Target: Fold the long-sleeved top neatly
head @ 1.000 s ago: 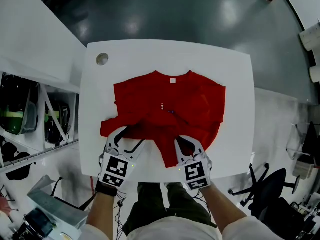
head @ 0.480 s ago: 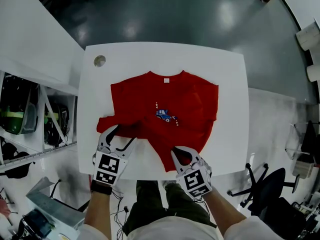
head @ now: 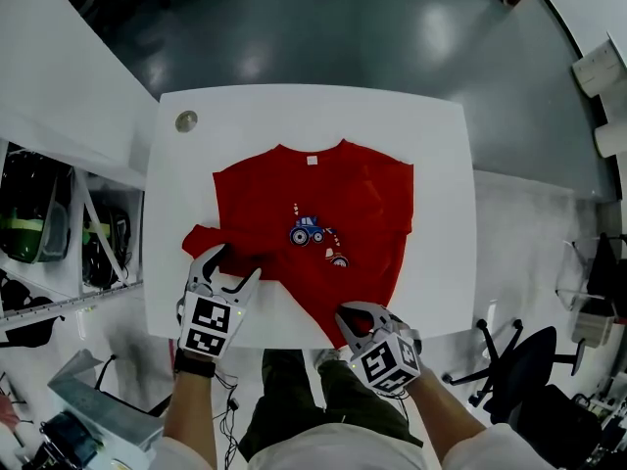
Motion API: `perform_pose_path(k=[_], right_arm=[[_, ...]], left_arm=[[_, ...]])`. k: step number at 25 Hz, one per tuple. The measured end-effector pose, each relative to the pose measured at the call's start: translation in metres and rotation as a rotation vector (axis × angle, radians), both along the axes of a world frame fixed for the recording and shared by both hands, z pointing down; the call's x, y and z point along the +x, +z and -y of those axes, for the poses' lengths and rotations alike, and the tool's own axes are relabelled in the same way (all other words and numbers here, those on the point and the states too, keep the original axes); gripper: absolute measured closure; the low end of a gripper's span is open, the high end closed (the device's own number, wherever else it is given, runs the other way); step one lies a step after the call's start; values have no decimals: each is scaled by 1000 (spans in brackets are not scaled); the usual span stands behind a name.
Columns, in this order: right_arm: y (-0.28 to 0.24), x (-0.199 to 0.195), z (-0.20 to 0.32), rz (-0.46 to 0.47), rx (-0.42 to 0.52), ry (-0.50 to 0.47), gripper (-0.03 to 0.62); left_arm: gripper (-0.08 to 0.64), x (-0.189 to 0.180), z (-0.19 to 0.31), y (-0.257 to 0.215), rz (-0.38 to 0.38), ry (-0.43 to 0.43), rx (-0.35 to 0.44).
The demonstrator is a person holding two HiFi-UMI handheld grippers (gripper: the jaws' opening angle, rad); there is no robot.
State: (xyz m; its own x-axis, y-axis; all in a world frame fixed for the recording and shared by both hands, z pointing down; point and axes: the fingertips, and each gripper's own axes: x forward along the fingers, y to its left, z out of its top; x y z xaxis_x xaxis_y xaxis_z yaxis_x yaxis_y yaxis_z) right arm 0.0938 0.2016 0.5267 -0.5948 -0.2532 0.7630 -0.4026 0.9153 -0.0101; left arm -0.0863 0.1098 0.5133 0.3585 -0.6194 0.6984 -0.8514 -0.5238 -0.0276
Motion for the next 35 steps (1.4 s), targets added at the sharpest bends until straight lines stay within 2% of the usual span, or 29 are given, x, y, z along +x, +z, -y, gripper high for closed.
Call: perform_pose_path(k=[4,13,21,25,29,32,35], right_arm=[[3,11,-9,-30,-8,-37,568],[6,14,-9,-34,-16,-24,568],[8,14,-4,-33,-30,-16,568],[-1,12,4,14,-16,28,563],[-21,5,19,104,24,76,511],[-39,-8,38,183,60,110,488],[-48,-20,58,216,89,142,488]], left_arm=[[272,3,-2,2,41,15,0],[272,-1,5,-4,145,5,73],[272,-11,14,-10,127,-8,99],[272,-12,16,-15,103,-11,111],[272,-19,19,-20,102,-27,130],[270,-29,19,-16,114,-29,117],[270,-35,19,-11,129,-14,95]])
